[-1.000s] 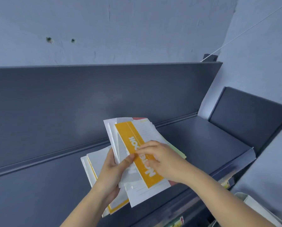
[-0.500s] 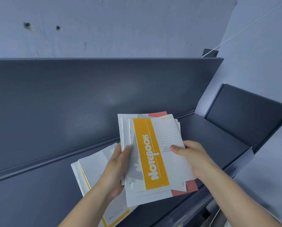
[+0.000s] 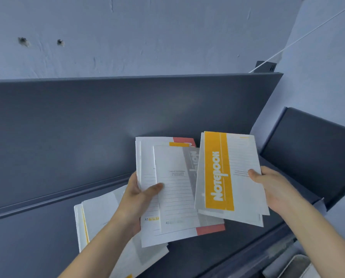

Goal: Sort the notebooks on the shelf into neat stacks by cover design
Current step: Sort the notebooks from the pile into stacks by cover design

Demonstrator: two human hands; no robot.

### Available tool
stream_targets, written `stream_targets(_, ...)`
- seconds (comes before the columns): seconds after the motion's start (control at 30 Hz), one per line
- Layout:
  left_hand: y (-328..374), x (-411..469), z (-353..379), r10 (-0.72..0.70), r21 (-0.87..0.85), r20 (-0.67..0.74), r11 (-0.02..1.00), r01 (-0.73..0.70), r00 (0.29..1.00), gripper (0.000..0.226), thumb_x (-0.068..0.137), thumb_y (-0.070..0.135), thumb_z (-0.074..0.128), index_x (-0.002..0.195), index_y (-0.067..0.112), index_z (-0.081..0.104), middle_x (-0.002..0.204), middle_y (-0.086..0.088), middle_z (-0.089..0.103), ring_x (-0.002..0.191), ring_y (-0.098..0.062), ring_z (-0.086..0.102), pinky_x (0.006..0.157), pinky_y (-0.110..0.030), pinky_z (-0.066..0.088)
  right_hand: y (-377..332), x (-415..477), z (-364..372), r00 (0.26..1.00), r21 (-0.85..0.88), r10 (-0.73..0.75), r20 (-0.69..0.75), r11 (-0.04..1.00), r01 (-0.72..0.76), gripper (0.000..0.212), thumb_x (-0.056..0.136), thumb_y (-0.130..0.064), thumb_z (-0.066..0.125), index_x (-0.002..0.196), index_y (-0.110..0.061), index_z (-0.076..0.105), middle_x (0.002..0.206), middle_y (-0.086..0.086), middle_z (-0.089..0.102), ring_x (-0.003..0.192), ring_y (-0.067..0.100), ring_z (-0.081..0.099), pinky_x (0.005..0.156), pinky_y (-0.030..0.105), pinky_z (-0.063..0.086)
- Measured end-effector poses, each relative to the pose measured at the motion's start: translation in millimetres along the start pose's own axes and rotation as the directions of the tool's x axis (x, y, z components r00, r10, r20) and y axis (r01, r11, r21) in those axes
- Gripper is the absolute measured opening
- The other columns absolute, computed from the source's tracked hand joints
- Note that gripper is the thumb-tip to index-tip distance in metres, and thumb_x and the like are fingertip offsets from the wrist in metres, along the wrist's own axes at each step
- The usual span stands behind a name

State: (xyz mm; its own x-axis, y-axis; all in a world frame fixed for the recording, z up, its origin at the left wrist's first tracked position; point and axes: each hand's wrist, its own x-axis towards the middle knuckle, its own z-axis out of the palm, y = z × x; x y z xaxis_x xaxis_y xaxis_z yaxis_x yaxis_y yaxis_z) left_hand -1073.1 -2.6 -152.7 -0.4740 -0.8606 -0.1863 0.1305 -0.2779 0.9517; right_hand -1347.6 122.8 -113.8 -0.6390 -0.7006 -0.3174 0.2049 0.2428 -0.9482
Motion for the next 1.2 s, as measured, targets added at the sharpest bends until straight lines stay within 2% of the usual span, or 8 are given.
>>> stream_targets(0.2,-3.0,7.7,25.3,0.049,0.049,-0.03,0.998,-0.048,0.998,0.046,0.085,0.014,0.07,0.123,0.033,0.051,0.112,-0.001,0.07,0.098,-0.03,0.069,0.079,-0.055,0.057,-12.6,26.7,-21.3,0.996,0.109,-0.007,0.083,0.994,-0.002,0.03,0.097,-0.013,0.048,0.122,0.001,0.057,0.117,0.021,0.065,0.106,0.037,0.062,0.086,0.049,0.049)
stream_targets(0.3,-4.9,11.2,46.5,0.067,0.037,-0.031,0.997,-0.066,0.997,0.043,0.083,0.014,0.072,0.119,0.03,0.054,0.108,0.0,0.072,0.094,-0.027,0.071,0.077,-0.051,0.058,6.2,27.9,-2.4,0.993,0.011,0.037,0.108,0.999,-0.038,0.022,0.094,-0.005,0.052,0.113,0.006,0.058,0.104,0.025,0.066,0.091,0.036,0.065,0.075,0.043,0.051)
stream_targets(0.5,-12.2,18.6,82.7,0.124,0.149,-0.125,0.983,-0.105,0.984,0.036,0.08,0.018,0.075,0.107,0.031,0.055,0.095,0.006,0.07,0.075,-0.01,0.071,0.05,-0.02,0.052,29.8,32.2,0.4,0.963,-0.118,0.162,0.216,0.983,-0.139,0.019,0.092,-0.006,0.057,0.108,0.002,0.064,0.1,0.017,0.073,0.093,0.033,0.07,0.085,0.046,0.054)
stream_targets(0.57,-15.6,22.9,88.8,0.133,0.172,-0.149,0.979,-0.107,0.98,0.034,0.081,0.019,0.074,0.107,0.029,0.055,0.096,0.005,0.07,0.077,-0.011,0.071,0.057,-0.025,0.056,30.3,39.2,-10.2,0.954,-0.082,0.18,0.241,0.983,-0.165,0.02,0.092,-0.004,0.056,0.109,0.001,0.065,0.102,0.016,0.073,0.096,0.033,0.069,0.085,0.046,0.054)
stream_targets(0.63,-18.1,25.7,95.5,0.131,0.181,-0.172,0.978,-0.099,0.976,0.031,0.083,0.023,0.072,0.109,0.027,0.055,0.1,0.001,0.07,0.087,-0.018,0.07,0.075,-0.042,0.059,31.7,46.5,-18.9,0.948,-0.063,0.201,0.248,0.979,-0.192,0.021,0.093,-0.003,0.055,0.111,0.001,0.063,0.104,0.017,0.072,0.099,0.034,0.068,0.086,0.047,0.053)
stream_targets(0.73,-20.1,29.8,103.0,0.147,0.158,-0.204,0.981,-0.115,0.968,0.023,0.087,0.023,0.067,0.108,0.023,0.056,0.1,-0.003,0.07,0.09,-0.024,0.069,0.082,-0.051,0.056,38.0,59.1,-29.2,0.954,-0.052,0.225,0.2,0.974,-0.219,0.02,0.094,-0.002,0.051,0.112,0.002,0.061,0.107,0.019,0.07,0.099,0.035,0.066,0.082,0.047,0.052)
stream_targets(1.0,-13.3,37.2,100.2,0.167,0.165,-0.256,0.978,-0.127,0.952,0.017,0.089,0.019,0.065,0.103,0.021,0.056,0.09,0.001,0.073,0.075,-0.017,0.072,0.058,-0.032,0.058,32.2,96.3,-77.2,0.979,-0.038,0.182,0.09,0.983,-0.179,0.015,0.095,0.001,0.046,0.1,0.003,0.061,0.095,0.021,0.068,0.08,0.034,0.068,0.065,0.042,0.053)
stream_targets(1.2,-11.8,29.7,81.7,0.171,0.19,-0.295,0.975,-0.117,0.94,0.017,0.088,0.018,0.067,0.103,0.018,0.059,0.089,0.0,0.075,0.076,-0.018,0.073,0.063,-0.036,0.059,22.7,143.7,-90.7,0.982,-0.485,-0.098,-0.164,0.874,0.006,0.019,0.087,0.005,0.05,0.099,0.001,0.066,0.096,0.016,0.067,0.087,0.034,0.063,0.075,0.04,0.051)
